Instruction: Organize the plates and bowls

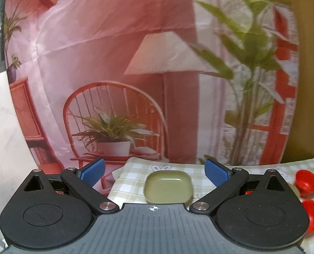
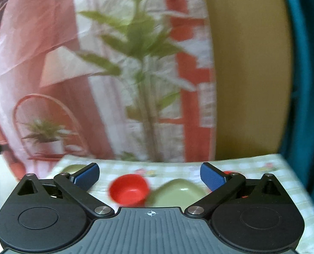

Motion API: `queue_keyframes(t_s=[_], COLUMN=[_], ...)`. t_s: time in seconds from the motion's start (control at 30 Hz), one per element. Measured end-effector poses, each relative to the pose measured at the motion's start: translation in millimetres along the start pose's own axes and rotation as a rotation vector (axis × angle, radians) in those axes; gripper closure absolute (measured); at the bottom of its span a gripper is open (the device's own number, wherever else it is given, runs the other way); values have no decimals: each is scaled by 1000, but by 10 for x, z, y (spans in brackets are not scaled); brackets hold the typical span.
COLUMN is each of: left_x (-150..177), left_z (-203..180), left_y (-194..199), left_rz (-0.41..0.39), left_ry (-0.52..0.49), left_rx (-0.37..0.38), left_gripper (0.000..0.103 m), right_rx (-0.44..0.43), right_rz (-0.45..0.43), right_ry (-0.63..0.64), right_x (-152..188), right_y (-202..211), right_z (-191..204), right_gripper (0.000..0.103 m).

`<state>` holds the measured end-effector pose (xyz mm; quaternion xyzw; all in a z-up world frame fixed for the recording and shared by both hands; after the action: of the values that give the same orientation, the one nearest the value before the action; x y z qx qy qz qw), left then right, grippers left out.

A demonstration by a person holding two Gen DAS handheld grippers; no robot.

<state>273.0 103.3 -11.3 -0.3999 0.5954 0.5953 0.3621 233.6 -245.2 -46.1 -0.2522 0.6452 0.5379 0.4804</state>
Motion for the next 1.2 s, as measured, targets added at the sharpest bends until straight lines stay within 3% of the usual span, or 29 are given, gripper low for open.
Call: queue_keyframes(t_s=[0.13,0.3,0.47,0.67,0.9,1.13,1.2], left_x=[-58,-55,23,299,761,1059,1099], left_z=[223,461,656,796,735,709,701], left_y=[-351,-875,-1505,-2283,-2882,-3091,-3102], left_rz=[16,25,74,172,277,362,375], left_ry=[1,-51,-38,17,22,56,61], left_rx=[-16,-35,26,70,79,93,100], left_gripper=[2,8,10,17,21,29,36], right_rx=[-50,-114,-139,-143,-95,-82,-99], right_rz=[32,92,193,285,369,419,435], right_ry=[41,69,25,45,92,123,117], right_x=[-16,35,150,289,456,601,640], right_y=[-386,-959,-1693,-2466,-3073,-3281,-3308], right_z=[407,908,1277,1612,1747,1743,1743], right_gripper=[8,21,37,46,51,60,61])
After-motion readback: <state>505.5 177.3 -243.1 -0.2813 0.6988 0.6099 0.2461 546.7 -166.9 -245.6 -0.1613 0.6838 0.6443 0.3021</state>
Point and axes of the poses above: each gripper's, at about its wrist camera, not at the fingertips, and y roughly against the way its jaws point, z to its left, x to its underside, the point moved 7 cm from there along -y, roughly the way its jaws point, and after that the axes turned 9 degrees about y, right-handed, at the moved point
